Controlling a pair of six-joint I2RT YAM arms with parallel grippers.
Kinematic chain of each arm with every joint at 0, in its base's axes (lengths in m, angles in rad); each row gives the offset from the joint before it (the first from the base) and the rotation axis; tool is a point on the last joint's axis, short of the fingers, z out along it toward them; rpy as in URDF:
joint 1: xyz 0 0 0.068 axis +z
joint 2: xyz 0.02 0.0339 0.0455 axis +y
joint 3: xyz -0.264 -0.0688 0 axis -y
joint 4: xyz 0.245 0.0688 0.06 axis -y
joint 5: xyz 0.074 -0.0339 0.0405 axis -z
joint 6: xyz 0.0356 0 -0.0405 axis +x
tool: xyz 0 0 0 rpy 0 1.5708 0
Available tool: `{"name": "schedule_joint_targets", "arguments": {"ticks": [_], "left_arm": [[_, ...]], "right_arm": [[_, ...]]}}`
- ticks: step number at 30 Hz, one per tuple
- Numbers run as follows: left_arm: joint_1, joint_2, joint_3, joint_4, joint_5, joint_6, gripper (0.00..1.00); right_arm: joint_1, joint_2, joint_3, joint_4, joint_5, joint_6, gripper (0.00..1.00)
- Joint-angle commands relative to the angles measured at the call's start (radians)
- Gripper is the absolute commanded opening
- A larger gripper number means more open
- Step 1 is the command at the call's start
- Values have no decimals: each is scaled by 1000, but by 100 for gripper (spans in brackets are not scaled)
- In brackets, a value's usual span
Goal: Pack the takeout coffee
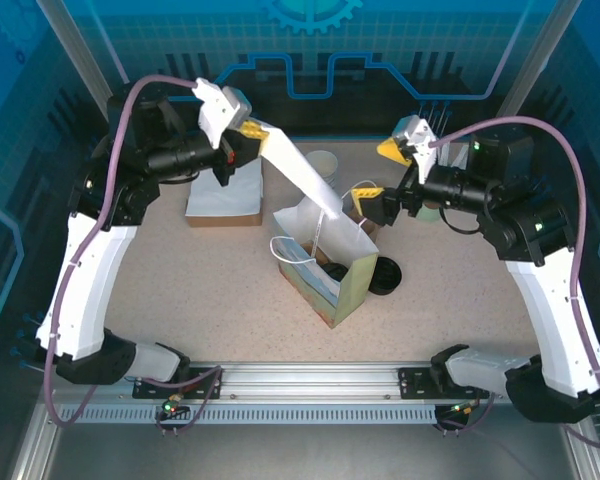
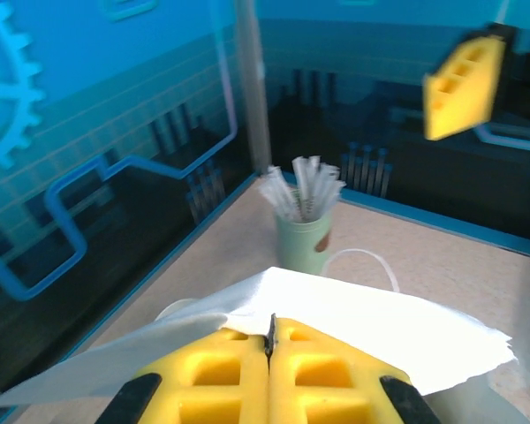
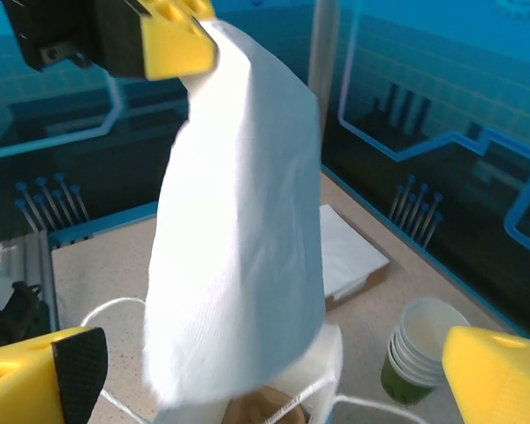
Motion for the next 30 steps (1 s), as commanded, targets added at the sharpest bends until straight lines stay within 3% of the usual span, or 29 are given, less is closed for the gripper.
{"name": "schedule_joint_targets", "arguments": {"ticks": [1, 13, 16, 22, 27, 30], "left_arm": [[-32, -33, -52, 80, 118, 90, 5], [-78, -41, -80, 101, 130, 123, 6], [-80, -43, -82, 107, 133, 125, 6], [-81, -44, -77, 117, 129, 119, 6], [-81, -53, -71, 133, 125, 97, 7], [-81, -67, -72, 148, 122, 77, 13]], "right_arm": [[70, 60, 98, -63, 31, -47, 100], [210, 216, 196, -130, 66, 73, 99], [215, 251, 205, -132, 84, 106, 92], [218, 300, 255, -178, 66, 112, 62], [216, 298, 278, -217, 69, 110, 22], [217, 270, 276, -222, 74, 110, 5]]}}
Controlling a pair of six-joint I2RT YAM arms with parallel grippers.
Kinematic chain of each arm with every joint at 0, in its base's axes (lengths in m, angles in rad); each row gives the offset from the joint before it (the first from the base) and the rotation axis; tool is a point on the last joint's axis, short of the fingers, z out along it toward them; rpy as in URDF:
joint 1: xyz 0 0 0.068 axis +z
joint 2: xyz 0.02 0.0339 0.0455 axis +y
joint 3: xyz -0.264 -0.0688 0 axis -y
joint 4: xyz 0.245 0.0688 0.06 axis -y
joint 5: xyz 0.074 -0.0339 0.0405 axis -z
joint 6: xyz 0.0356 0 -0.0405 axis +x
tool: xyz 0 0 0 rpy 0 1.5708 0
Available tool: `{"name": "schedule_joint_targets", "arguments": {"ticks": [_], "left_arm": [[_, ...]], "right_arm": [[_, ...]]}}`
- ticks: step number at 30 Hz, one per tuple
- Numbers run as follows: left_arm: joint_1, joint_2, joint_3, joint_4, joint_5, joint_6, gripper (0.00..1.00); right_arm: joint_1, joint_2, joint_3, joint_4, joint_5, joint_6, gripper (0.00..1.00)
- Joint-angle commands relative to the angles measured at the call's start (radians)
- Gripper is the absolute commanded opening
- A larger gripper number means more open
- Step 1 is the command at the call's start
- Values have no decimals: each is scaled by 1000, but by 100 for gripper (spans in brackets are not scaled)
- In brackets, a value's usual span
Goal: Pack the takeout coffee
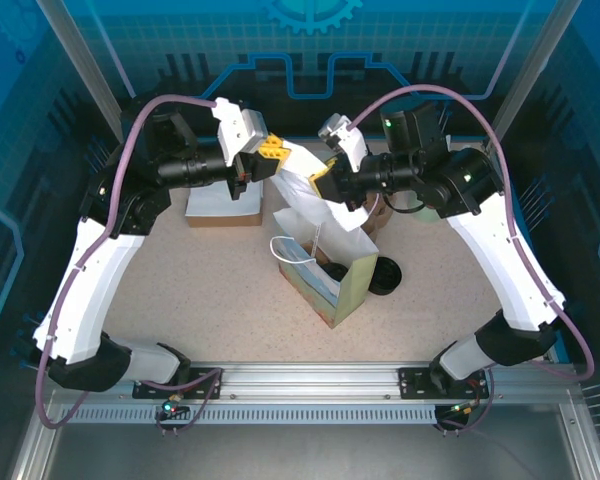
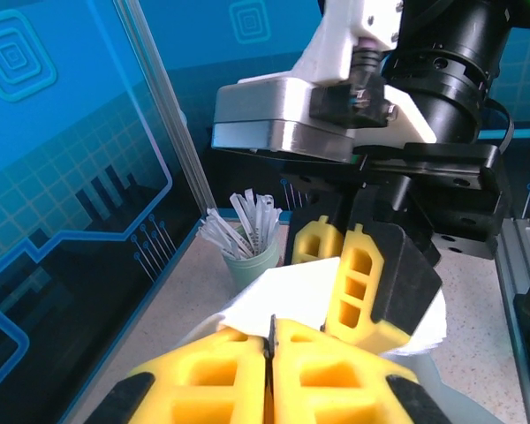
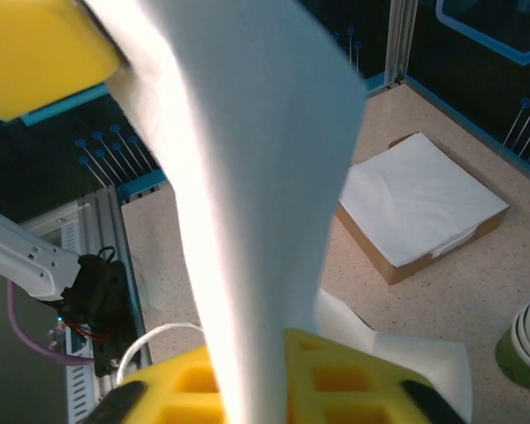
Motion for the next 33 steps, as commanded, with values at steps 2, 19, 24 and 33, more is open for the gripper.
{"name": "schedule_joint_targets", "arguments": {"ticks": [2, 19, 24, 33], "left_arm": [[-5, -53, 0, 58, 21, -43, 21], [-5, -448, -469, 184, -260, -266, 75], [-6, -564, -620, 194, -340, -344, 76], [-6, -660, -708, 131, -416, -375, 77]], "right_arm": [[12, -51, 23, -45, 7, 0, 0], [3, -97, -71, -181, 8, -203, 0], [0, -63, -62, -243, -9, -259, 0], [-6, 0, -71, -319, -26, -310, 0]]}}
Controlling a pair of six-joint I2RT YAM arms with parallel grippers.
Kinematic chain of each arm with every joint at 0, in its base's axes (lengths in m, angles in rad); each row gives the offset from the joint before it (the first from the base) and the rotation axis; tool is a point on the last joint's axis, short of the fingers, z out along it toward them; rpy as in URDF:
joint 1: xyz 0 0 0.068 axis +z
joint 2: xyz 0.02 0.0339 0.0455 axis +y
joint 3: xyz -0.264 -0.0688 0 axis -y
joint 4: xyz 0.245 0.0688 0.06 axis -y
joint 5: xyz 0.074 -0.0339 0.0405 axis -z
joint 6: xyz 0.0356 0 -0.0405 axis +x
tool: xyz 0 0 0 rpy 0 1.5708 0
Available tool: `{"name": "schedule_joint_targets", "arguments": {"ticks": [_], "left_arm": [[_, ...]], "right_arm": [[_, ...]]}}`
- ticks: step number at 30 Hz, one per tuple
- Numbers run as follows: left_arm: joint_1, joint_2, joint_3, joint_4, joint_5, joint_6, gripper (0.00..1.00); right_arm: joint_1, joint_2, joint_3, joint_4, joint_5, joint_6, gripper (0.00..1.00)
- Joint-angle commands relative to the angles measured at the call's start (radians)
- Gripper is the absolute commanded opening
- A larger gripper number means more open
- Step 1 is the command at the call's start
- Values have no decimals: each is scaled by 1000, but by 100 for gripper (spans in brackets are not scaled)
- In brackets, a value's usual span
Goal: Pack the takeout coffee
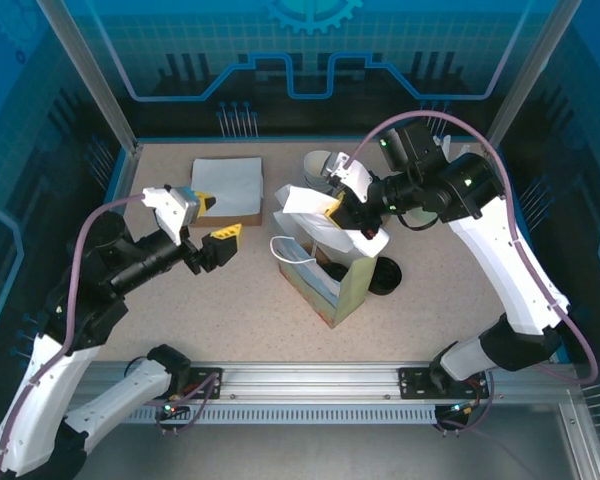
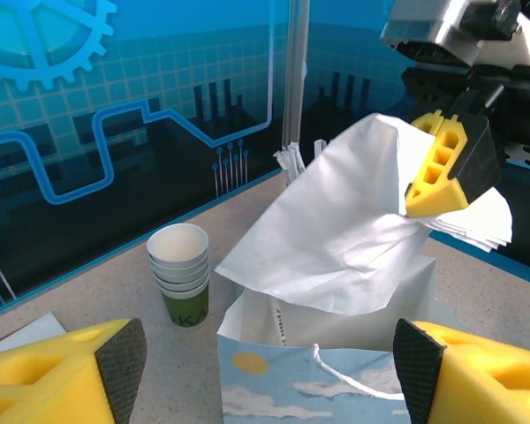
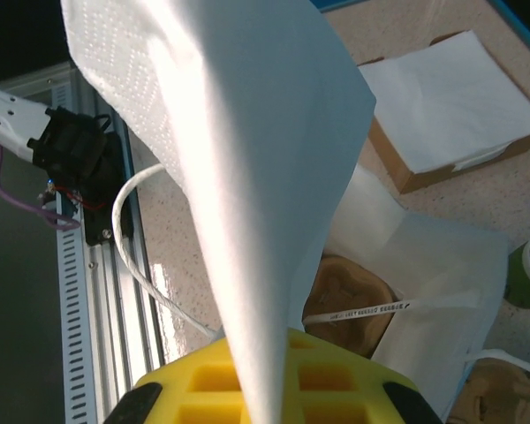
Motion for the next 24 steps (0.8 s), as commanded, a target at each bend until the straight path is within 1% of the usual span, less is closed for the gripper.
{"name": "schedule_joint_targets", "arguments": {"ticks": [1, 12, 24], "left_arm": [[-5, -23, -7, -15, -46, -34, 77], [-5, -31, -6, -19, -51, -43, 78], [-5, -32, -19, -29, -50, -48, 78]], "right_arm": [[-5, 29, -8, -68, -31, -38, 0], [8, 127, -36, -127, 95, -28, 0], [40, 241, -56, -133, 209, 18, 0]]}}
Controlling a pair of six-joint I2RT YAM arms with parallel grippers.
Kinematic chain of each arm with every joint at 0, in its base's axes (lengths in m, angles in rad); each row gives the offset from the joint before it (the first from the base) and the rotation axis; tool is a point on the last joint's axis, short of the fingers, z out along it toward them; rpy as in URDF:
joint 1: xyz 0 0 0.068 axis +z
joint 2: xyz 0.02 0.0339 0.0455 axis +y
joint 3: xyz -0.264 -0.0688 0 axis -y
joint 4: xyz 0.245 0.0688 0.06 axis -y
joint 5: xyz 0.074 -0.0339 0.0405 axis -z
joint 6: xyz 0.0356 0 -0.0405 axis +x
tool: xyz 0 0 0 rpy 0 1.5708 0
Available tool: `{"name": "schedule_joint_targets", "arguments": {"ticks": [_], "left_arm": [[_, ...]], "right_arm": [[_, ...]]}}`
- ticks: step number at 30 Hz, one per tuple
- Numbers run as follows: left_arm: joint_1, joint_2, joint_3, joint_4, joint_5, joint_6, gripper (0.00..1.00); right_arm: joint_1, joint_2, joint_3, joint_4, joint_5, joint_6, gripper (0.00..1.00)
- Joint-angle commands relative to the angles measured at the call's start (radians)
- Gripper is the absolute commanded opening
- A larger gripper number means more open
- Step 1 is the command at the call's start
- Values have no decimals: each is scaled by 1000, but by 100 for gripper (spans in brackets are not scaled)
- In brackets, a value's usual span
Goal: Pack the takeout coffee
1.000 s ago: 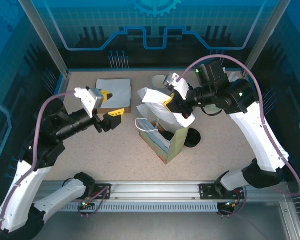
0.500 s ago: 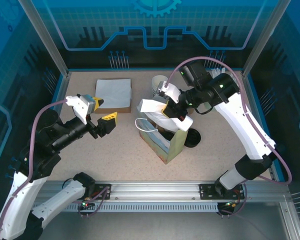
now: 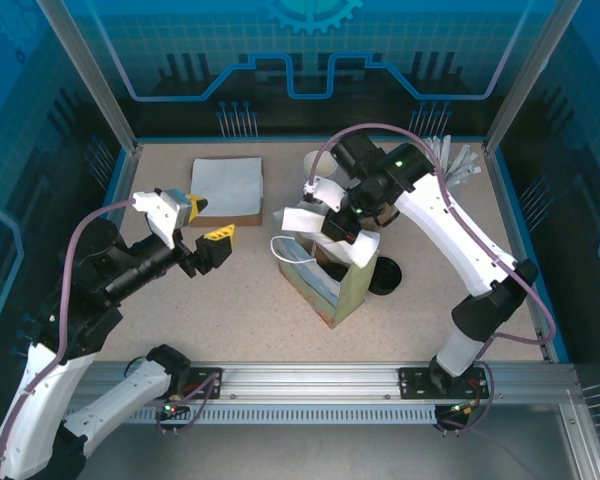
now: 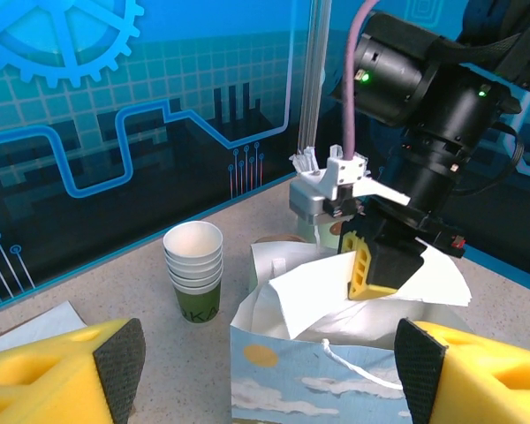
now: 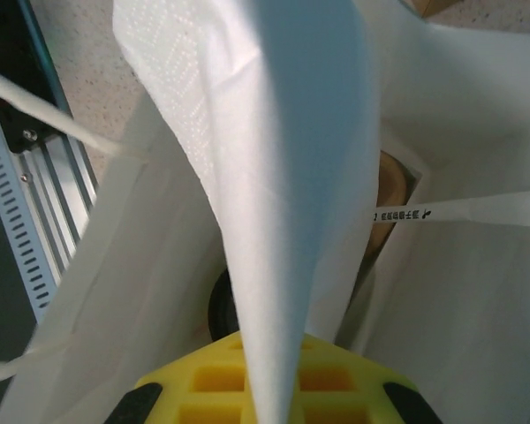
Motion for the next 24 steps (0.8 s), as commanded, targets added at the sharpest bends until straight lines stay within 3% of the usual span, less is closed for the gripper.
{"name": "schedule_joint_targets", "arguments": {"ticks": [1, 13, 24], "left_arm": [[-5, -5, -14, -15, -13, -25, 78], [-5, 10, -28, -6, -10, -27, 78], [-5, 25, -36, 9, -1, -32, 78]], "right_arm": [[22, 37, -5, -33, 38, 18, 0], [47, 128, -8, -55, 121, 50, 0], [47, 154, 75, -104, 156, 56, 6]]}}
